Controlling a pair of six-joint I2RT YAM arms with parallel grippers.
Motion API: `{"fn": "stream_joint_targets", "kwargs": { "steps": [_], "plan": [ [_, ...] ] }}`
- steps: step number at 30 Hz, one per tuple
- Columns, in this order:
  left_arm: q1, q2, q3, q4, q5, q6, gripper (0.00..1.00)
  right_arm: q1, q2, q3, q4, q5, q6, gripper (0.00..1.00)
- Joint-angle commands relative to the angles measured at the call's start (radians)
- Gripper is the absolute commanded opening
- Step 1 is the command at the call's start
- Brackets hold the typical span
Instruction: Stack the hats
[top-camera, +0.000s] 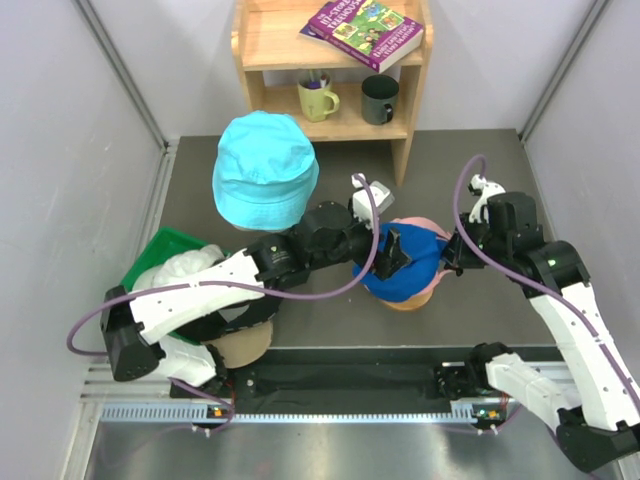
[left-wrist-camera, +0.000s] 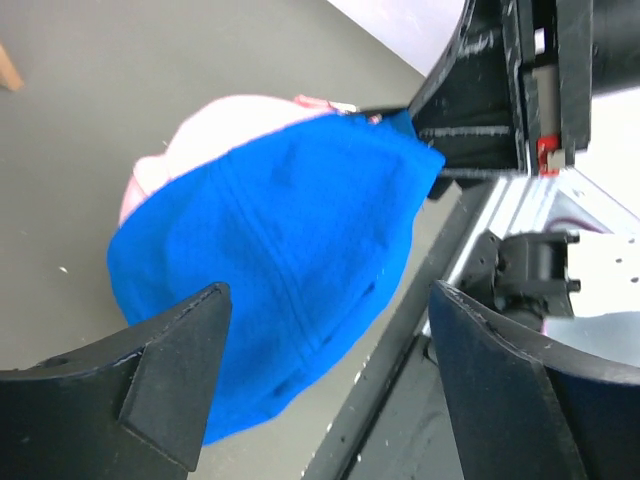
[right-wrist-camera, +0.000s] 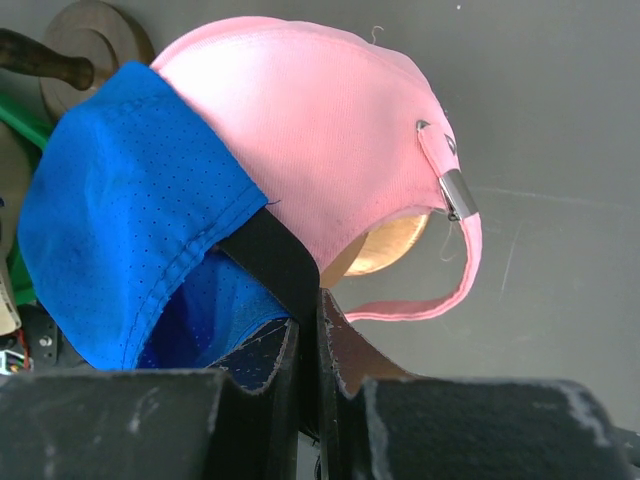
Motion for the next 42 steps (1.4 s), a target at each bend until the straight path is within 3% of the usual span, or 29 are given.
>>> {"fn": "stream_joint_targets", "kwargs": {
  "steps": [1, 10, 21, 25, 26, 31, 33, 35, 38, 42],
  "plan": [
    [-0.024, 0.037, 0.075, -0.002, -0.108, 0.047, 0.84, -0.035, 0.019, 0.041, 0.073, -0.058, -0.018, 0.0],
    [-0.035, 0.105, 0.118, -0.024, -0.145, 0.11, 0.75, -0.082, 0.04, 0.034, 0.118, -0.109, -0.025, 0.0],
    [-0.035, 0.188, 0.179, -0.035, -0.099, 0.169, 0.73, -0.141, 0.045, 0.035, 0.115, -0.153, -0.051, 0.0],
    [-0.035, 0.179, 0.159, -0.005, -0.094, 0.176, 0.39, -0.15, 0.042, 0.026, 0.11, -0.166, -0.054, 0.0],
    [-0.036, 0.181, 0.158, -0.003, -0.105, 0.178, 0.26, -0.15, 0.039, 0.026, 0.112, -0.167, -0.056, 0.0],
    [-0.027, 0.202, 0.193, -0.034, -0.132, 0.183, 0.0, -0.153, 0.04, 0.032, 0.095, -0.192, -0.064, 0.0],
    [-0.025, 0.215, 0.211, -0.044, -0.117, 0.178, 0.0, -0.153, 0.037, 0.037, 0.092, -0.219, -0.073, 0.01],
    [-0.022, 0.231, 0.222, -0.057, -0.117, 0.176, 0.0, -0.153, 0.036, 0.044, 0.08, -0.239, -0.091, 0.04],
    [0.001, 0.254, 0.268, -0.107, -0.171, 0.166, 0.0, -0.151, 0.037, 0.063, 0.053, -0.326, -0.12, 0.18],
    [0.053, 0.267, 0.316, -0.112, -0.148, 0.178, 0.0, -0.153, 0.019, 0.08, 0.067, -0.437, -0.125, 0.47]
  ]
}}
